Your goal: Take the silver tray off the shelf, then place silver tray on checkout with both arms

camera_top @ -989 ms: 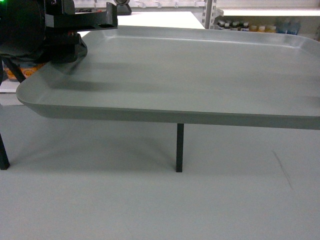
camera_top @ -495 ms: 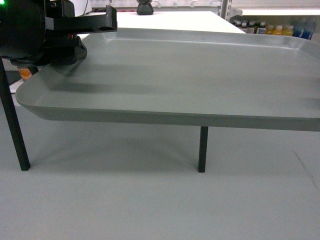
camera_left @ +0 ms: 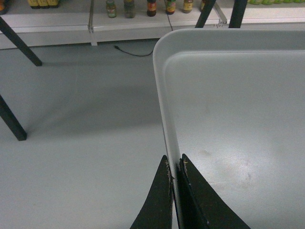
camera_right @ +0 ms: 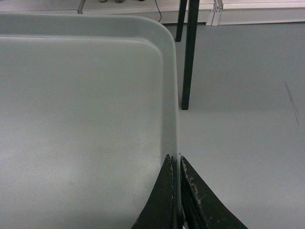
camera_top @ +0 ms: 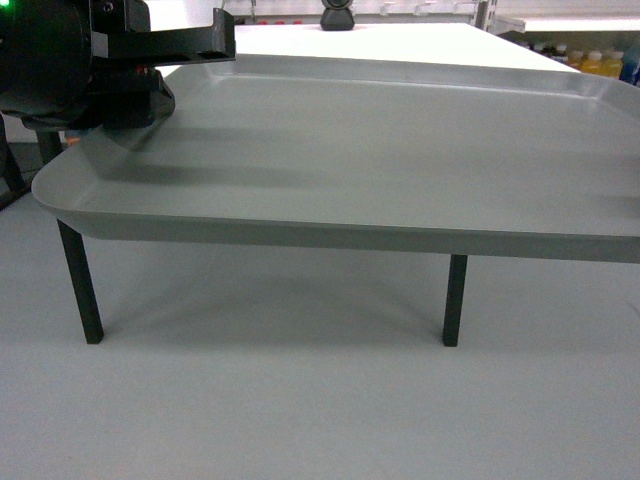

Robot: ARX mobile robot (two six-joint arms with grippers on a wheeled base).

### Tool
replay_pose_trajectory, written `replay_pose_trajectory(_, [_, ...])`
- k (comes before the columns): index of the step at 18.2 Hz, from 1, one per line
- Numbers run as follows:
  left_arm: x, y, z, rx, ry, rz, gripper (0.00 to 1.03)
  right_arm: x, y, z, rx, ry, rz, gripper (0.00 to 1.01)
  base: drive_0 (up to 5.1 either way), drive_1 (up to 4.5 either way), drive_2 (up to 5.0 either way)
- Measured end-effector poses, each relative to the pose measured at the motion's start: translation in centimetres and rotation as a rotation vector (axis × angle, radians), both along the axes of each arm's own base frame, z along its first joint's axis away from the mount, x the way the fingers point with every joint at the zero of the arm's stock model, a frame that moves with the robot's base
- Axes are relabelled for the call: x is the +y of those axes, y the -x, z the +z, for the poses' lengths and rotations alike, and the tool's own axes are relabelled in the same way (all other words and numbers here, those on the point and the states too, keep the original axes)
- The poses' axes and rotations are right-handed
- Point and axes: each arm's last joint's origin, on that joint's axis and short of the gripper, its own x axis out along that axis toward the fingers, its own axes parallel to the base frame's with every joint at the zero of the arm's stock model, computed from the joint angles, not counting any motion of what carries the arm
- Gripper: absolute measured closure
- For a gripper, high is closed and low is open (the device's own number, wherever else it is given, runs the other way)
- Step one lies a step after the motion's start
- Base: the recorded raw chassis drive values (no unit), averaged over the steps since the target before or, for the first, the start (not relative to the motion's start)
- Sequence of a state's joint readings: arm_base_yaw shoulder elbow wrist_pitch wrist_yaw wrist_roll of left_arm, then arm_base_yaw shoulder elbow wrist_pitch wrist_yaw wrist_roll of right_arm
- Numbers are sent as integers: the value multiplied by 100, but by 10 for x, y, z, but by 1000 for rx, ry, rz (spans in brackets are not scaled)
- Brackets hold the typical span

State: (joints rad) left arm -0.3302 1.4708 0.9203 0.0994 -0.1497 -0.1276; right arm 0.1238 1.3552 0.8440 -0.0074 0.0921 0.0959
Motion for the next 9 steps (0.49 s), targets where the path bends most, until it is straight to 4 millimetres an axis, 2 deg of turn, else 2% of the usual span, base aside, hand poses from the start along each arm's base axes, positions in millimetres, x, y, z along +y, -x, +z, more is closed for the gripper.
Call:
replay_pose_trajectory(3, [0,0,0,1,0,0,100,0,0,0,0,-1,1,99,-455,228,228])
replay_pose_trajectory(9, [1,0,0,1,1,0,100,2,0,0,-1,-1,7,99,0,0,0])
